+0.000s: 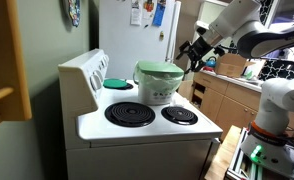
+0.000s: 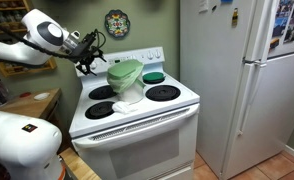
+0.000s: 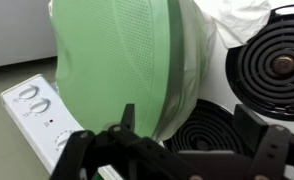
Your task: Open the bin then put the paper towel in it
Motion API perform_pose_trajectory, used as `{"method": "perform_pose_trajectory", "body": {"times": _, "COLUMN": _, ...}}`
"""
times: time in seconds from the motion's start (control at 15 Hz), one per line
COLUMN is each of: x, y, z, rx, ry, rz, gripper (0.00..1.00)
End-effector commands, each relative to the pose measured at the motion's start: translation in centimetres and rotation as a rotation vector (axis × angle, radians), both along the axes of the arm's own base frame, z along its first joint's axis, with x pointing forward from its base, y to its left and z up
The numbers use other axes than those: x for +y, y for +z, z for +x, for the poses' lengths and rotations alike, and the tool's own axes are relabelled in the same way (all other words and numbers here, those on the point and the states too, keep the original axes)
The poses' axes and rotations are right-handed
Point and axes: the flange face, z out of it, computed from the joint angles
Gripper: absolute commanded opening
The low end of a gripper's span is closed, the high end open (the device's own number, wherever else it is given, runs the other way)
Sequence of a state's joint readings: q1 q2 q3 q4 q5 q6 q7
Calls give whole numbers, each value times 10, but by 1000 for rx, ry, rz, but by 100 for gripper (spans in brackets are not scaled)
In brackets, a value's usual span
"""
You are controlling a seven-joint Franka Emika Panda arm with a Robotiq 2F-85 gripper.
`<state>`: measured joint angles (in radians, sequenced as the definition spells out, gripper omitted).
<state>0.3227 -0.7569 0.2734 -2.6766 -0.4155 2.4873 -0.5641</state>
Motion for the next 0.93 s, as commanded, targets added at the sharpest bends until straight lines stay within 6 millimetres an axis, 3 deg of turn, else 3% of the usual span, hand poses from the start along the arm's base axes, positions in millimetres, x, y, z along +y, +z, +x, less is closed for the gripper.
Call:
{"method": "perform_pose_trajectory", "body": {"times": 0.0, "x": 6, "y": -25, "z": 5, "rx": -120, "ry": -126, "rz": -32, "gripper": 100}}
{"method": "perform_pose_trajectory", "body": {"times": 0.33, "x": 30, "y": -54, "z": 8, "rx": -191, "ry": -283, "rz": 19, "gripper": 100}}
{"method": "perform_pose_trajectory", "body": {"times": 0.87, "x": 45, "y": -75, "z": 12, "rx": -311, "ry": -244, "rz": 155, "gripper": 100}}
